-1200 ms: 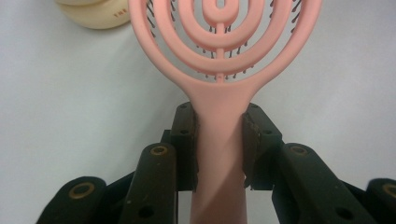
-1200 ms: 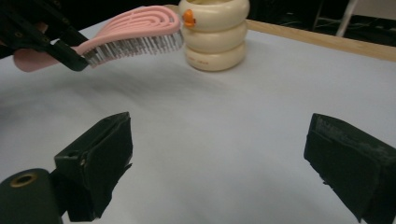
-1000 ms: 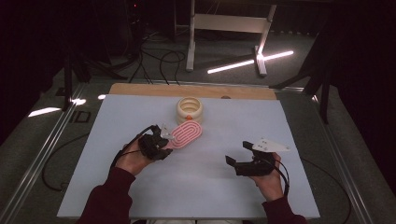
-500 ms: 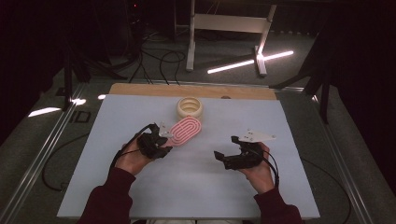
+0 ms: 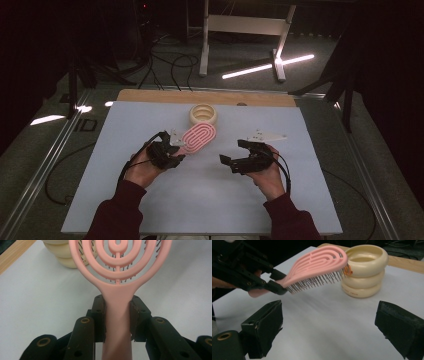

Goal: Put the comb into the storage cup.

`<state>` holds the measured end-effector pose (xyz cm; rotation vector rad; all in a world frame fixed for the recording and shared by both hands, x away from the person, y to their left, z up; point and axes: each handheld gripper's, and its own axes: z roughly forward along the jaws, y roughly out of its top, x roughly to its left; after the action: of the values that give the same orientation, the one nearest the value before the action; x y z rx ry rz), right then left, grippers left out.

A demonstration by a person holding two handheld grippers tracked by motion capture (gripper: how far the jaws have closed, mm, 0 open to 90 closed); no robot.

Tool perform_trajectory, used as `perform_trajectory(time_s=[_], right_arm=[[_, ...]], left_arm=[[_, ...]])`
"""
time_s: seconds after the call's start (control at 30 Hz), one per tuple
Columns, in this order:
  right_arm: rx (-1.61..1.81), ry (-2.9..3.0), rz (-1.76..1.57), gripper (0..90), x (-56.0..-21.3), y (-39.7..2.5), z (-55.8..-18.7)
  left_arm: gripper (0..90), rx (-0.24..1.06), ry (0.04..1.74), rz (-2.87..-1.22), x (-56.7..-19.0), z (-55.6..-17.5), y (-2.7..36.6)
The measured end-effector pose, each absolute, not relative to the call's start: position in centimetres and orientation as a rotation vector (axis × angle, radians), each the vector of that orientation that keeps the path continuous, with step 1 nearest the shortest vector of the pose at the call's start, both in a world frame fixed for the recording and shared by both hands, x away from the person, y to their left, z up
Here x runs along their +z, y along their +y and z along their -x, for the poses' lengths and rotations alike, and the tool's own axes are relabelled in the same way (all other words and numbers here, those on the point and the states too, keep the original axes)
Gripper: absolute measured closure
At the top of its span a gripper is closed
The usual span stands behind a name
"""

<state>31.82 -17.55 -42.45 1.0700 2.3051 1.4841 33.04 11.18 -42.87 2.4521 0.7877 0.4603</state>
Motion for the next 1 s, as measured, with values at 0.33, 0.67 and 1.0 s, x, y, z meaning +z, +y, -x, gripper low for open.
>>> perform_trajectory(time_s=[0.33,0.67,1.0], right_arm=[[1.48,2.329,-1.074,7.6,-42.0,-16.0,-32.4],[1.495,2.344,-1.07,7.5,-41.8,-14.7,-32.8],[1.53,2.338,-1.101,7.5,-42.0,-14.3,-33.1]], left_arm=[[70.0,0.462,0.789,-2.427,-42.7,-32.8,11.0],[69.9,0.466,0.784,-2.405,-42.7,-32.4,10.8],[70.0,0.468,0.788,-2.38,-42.8,-32.0,10.8]])
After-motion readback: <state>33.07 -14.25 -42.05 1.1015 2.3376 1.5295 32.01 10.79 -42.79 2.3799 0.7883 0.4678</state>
